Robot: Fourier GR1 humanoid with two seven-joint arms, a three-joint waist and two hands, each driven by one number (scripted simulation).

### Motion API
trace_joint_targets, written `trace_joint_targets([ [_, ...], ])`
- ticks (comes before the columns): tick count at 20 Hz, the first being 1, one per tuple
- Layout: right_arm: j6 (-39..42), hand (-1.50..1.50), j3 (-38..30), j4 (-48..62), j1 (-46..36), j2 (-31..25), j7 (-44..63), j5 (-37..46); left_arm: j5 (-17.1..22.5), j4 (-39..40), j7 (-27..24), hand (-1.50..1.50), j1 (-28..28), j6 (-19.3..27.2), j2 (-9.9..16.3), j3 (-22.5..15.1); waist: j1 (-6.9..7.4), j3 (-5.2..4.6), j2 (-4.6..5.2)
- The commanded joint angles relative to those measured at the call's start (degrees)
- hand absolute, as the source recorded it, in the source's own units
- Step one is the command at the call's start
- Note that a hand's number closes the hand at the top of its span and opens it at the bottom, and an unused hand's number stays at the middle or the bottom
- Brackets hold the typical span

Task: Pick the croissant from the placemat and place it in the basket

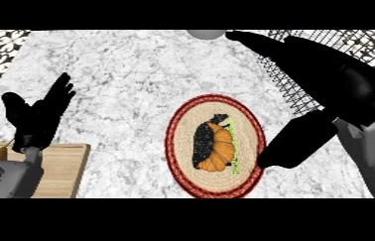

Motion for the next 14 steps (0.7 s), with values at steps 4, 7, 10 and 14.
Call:
trace_joint_targets([
  [4,-0.41,-1.5,-4.87,-15.97,17.4,-5.35,0.19,0.26,0.73,2.41,0.65,0.0,-1.72,-3.41,0.16,2.35,-0.12,0.09,0.39],
  [7,-1.12,-1.5,-3.08,-19.13,23.65,-2.84,-3.14,4.76,-0.98,0.69,0.97,0.0,-1.25,-2.82,-1.27,2.21,0.65,0.08,0.5],
  [10,-2.52,-1.5,0.98,-17.26,30.01,0.07,-10.07,14.57,-0.98,-0.71,0.27,0.0,0.46,-3.4,-1.37,3.3,1.13,0.1,0.58],
  [14,-6.39,-1.5,2.46,-10.81,33.12,2.63,-23.16,25.31,-3.39,-2.8,3.46,0.0,-0.98,-2.52,-2.34,2.41,1.35,0.1,0.65],
])
